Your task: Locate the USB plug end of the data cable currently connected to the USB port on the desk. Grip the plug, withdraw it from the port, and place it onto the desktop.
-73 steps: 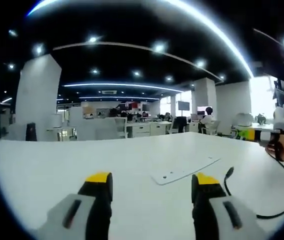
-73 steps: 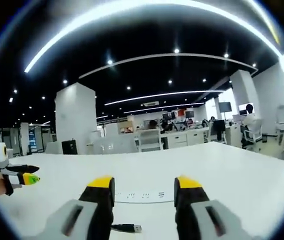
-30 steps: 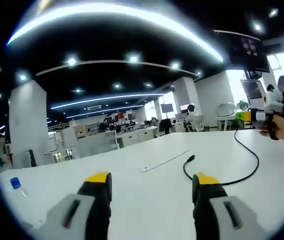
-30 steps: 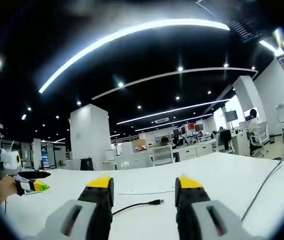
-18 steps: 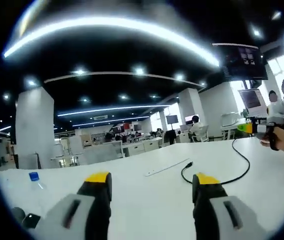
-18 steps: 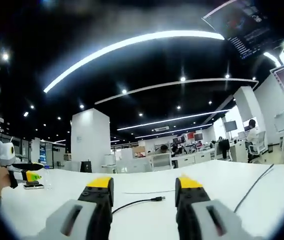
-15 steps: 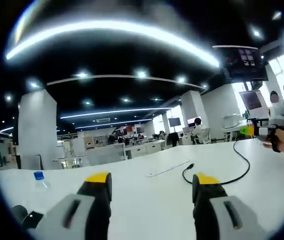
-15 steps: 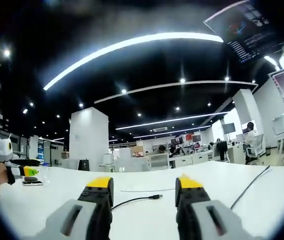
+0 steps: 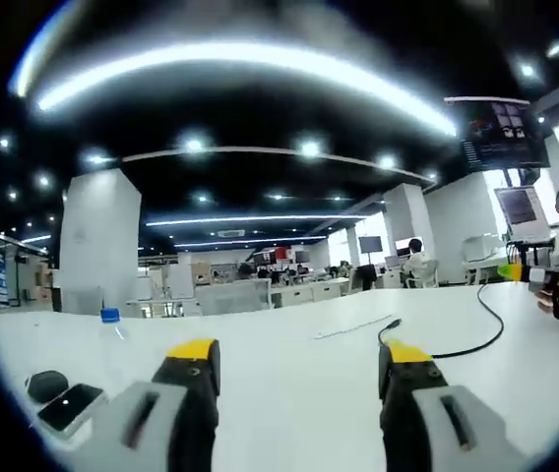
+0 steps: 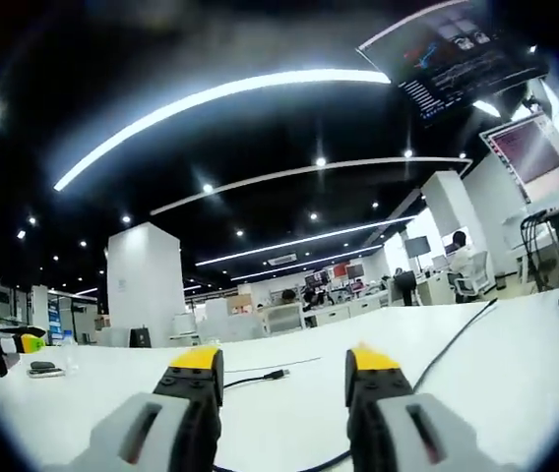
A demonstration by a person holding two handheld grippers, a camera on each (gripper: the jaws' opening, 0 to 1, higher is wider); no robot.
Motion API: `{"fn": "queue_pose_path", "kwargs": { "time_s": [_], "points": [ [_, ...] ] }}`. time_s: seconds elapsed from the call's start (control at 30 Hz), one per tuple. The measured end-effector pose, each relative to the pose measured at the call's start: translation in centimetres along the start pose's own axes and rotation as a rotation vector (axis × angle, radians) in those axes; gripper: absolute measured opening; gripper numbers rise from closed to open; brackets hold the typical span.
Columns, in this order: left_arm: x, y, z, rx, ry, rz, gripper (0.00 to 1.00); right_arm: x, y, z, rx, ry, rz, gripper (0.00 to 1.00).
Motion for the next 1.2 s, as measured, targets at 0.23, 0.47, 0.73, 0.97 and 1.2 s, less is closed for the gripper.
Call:
{"fn": "queue_pose_path", "kwargs": {
  "time_s": [0.23, 0.47, 0.73, 0.97, 1.2],
  "points": [
    [-0.3, 2.0, -0.7, -0.073, -0.003, 0.000, 0.65, -0.9, 0.4, 0.2, -0.023, 0.008, 0.003, 0.50],
    [-0.2, 2.8, -1.3, -0.081, 0.029, 0.023, 0.65, -1.5, 1.4, 0.2, 0.030, 0.012, 0.005, 0.50],
    [-0.3, 2.9, -1.4, -0.073, 0.030, 0.027, 0.65, -0.8, 2.0, 0.7, 0.010, -0.012, 0.027, 0.50],
    [-0.1, 3.4, -1.7, -0.074, 0.047, 0.050, 0.65, -0.3, 2.5, 1.0, 0.048, -0.042, 0.047, 0.50],
    [0.2, 3.4, -1.6, -0.075, 0.049, 0.051, 0.65, 0.0, 2.8, 0.9, 0.055, -0.049, 0.056, 0.49]
  ]
}}
Point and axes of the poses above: the point that each gripper's makers call its tool centre point, and the gripper's own axes: x roughly forward along the fingers, z roughly to its left, y roughly out of its underside, the point moved 4 cm from there along -x, roughly backward along the fingers, and after that the axes turned 2 degrees about z, right-handed, at the moved point
